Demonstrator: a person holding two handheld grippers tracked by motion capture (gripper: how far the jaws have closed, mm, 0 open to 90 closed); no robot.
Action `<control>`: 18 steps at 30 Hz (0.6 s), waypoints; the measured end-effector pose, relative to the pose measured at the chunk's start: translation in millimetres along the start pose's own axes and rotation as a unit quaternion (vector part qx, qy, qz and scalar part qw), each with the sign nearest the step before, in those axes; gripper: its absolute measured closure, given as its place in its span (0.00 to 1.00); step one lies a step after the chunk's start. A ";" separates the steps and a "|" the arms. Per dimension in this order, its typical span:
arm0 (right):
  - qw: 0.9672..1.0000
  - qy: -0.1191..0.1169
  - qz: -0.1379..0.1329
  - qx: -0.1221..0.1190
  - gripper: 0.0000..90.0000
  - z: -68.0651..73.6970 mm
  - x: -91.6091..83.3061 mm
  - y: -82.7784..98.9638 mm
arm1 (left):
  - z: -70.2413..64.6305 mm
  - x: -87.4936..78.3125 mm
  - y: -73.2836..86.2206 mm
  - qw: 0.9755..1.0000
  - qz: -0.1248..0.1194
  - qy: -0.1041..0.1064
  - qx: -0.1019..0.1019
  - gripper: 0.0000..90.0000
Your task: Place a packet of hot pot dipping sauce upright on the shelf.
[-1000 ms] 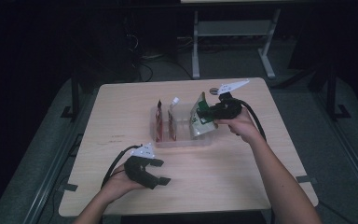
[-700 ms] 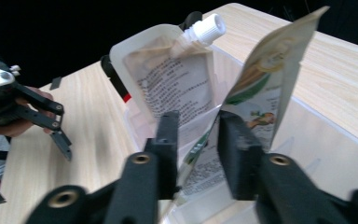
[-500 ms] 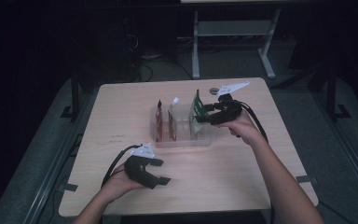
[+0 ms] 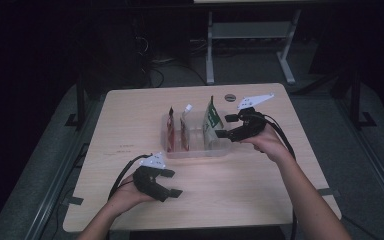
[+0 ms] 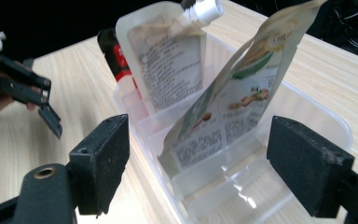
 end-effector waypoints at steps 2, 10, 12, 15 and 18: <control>1.000 0.005 -0.005 0.000 0.24 2.5 -3.6 2.9 | 0.1 -0.1 0.0 1.000 0.000 -0.001 0.000 0.23; 1.000 0.029 -0.002 -0.004 0.25 10.3 -15.6 19.2 | 0.2 -0.8 0.4 1.000 0.003 -0.006 0.003 0.23; 1.000 0.028 -0.005 -0.002 0.25 12.4 -18.9 23.2 | 0.2 -1.4 0.8 1.000 0.004 -0.007 0.005 0.23; 0.999 0.032 0.000 0.000 0.25 16.2 -22.6 31.4 | -0.8 -2.6 1.1 1.000 -0.001 -0.009 0.000 0.23; 0.999 0.037 -0.007 0.001 0.26 19.0 -26.7 39.1 | -0.9 -5.7 1.2 1.000 -0.002 -0.010 0.005 0.23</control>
Point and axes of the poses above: each handheld gripper's, and its own axes: x roughly forward along the jaws, y roughly out of its underside, z roughly to its left, the point moved 1 cm from there along x, roughly forward along the jaws, and after that the axes turned 12 degrees about z, right-handed, at the moved point
